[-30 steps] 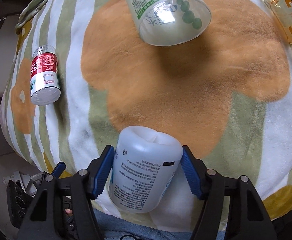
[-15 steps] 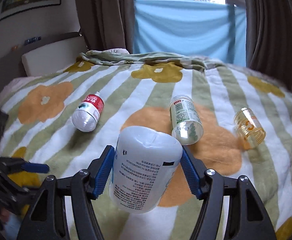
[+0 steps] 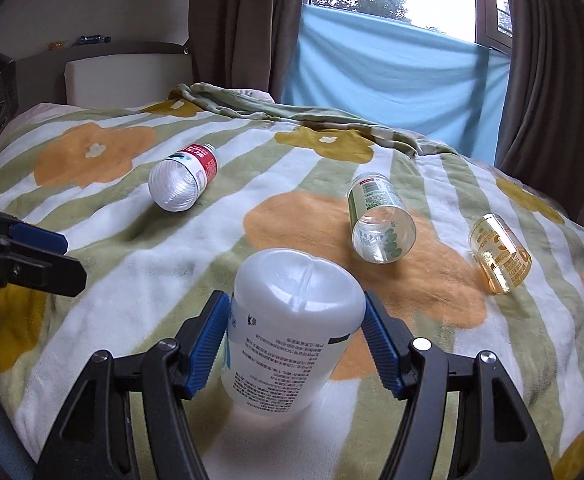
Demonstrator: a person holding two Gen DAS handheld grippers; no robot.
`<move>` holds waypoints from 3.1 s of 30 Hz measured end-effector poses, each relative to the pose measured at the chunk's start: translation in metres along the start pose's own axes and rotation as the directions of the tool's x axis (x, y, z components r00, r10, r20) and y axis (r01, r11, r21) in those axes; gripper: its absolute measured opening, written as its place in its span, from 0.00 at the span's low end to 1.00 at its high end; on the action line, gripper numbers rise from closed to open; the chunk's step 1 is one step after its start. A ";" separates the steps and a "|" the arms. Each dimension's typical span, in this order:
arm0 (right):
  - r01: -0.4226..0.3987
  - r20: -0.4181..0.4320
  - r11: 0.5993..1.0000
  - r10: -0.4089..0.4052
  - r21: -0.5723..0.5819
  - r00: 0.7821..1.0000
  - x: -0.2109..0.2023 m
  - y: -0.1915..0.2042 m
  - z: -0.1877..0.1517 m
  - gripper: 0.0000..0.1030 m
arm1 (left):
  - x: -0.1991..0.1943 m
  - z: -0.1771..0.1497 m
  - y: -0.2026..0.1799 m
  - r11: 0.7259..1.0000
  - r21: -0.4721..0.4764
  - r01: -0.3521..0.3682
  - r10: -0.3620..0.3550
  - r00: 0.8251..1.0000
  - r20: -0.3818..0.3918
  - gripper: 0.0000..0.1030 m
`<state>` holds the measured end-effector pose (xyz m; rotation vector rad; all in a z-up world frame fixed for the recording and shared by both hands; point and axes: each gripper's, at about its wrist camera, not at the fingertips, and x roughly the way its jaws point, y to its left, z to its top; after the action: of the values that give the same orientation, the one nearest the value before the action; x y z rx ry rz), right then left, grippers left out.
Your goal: Flip cup upside down
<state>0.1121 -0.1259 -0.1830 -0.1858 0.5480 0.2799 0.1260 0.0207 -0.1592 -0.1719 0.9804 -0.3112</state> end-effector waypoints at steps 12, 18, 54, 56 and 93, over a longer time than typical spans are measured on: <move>-0.048 0.018 0.998 0.047 0.033 0.999 -0.007 0.004 -0.002 0.89 | -0.010 -0.003 -0.004 0.998 0.020 -0.051 0.051 0.998 0.031 0.94; -0.043 0.020 0.996 0.042 0.073 0.999 -0.010 -0.001 -0.002 1.00 | -0.019 -0.005 -0.009 0.997 0.030 -0.077 0.076 0.995 0.061 0.94; 0.290 0.291 0.924 -0.357 0.250 0.888 -0.212 -0.027 0.076 1.00 | -0.181 -0.020 -0.093 0.961 0.092 -0.259 0.136 0.737 0.662 0.94; 0.287 0.295 0.925 -0.355 0.250 0.887 -0.213 -0.026 0.077 1.00 | -0.183 -0.021 -0.092 0.963 0.088 -0.253 0.132 0.734 0.667 0.94; 0.279 0.284 0.925 -0.349 0.259 0.893 -0.215 -0.024 0.074 1.00 | -0.182 -0.026 -0.102 0.958 0.106 -0.268 0.133 0.736 0.663 0.94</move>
<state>-0.0203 -0.1758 -0.0026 -0.0169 0.2080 -0.0698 -0.0077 -0.0143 -0.0016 0.0153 0.2565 -0.1229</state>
